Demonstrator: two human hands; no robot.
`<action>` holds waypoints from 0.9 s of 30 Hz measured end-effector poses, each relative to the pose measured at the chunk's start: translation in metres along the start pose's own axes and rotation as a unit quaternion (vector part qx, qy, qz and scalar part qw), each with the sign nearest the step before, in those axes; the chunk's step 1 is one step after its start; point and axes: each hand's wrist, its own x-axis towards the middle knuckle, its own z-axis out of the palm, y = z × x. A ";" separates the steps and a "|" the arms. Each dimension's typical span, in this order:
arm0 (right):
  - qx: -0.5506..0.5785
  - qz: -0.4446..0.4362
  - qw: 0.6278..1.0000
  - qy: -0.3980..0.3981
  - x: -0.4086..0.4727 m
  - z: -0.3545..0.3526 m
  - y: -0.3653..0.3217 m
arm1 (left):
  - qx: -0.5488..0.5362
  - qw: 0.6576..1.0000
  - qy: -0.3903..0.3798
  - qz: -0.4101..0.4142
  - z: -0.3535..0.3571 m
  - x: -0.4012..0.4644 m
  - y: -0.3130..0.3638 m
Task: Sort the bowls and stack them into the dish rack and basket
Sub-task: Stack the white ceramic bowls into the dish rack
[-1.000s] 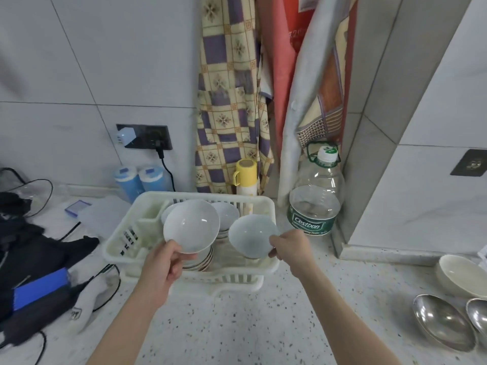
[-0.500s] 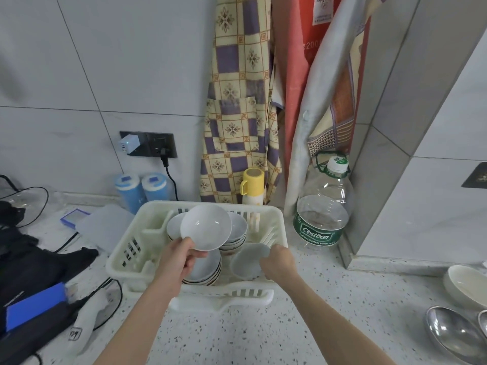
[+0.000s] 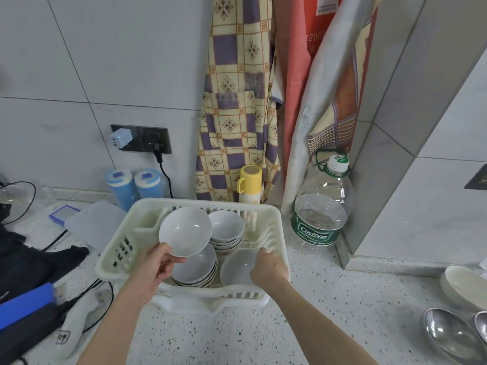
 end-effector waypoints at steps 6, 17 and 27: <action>-0.048 -0.026 0.999 -0.002 0.000 0.002 0.000 | -0.017 1.000 -0.005 -0.004 0.003 -0.002 0.003; -0.057 -0.036 0.998 -0.012 0.000 0.004 0.004 | 0.039 0.999 -0.013 -0.005 0.006 -0.003 0.000; 0.207 -0.050 0.961 0.177 -0.014 0.009 0.008 | 0.119 0.993 -0.010 -0.013 0.030 -0.016 0.000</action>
